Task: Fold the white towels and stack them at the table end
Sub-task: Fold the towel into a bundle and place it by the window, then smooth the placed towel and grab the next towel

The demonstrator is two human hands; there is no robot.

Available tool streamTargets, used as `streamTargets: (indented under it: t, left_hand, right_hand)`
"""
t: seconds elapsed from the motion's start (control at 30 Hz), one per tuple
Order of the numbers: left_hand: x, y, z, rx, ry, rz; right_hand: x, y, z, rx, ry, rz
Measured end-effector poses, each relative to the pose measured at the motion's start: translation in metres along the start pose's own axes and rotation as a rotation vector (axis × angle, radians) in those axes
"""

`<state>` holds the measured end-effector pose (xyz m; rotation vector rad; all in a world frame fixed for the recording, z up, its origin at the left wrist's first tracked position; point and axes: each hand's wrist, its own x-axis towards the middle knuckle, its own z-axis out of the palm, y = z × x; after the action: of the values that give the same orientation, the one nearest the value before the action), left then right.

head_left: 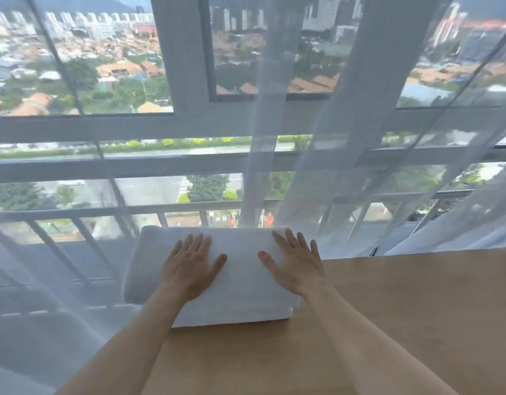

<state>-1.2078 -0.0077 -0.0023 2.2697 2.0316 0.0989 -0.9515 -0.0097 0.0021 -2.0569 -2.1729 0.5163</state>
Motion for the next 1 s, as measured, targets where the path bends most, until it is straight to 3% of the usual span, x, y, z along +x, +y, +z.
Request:
streamTargets:
  t: [0.1, 0.3, 0.73, 1.0]
  left_hand:
    - [-0.002, 0.053, -0.003, 0.009, 0.065, 0.121]
    - [-0.024, 0.177, -0.007, -0.035, 0.048, 0.333]
    - [-0.083, 0.515, 0.045, -0.118, -0.134, 0.486]
    - [-0.085, 0.662, 0.065, -0.12, -0.182, 0.538]
  right_hand:
    - [-0.017, 0.023, -0.009, 0.069, 0.032, 0.051]
    - [-0.071, 0.105, -0.035, 0.099, 0.105, 0.127]
    - [-0.247, 0.41, -0.103, 0.13, 0.149, 0.325]
    - [-0.276, 0.55, -0.144, 0.152, 0.148, 0.434]
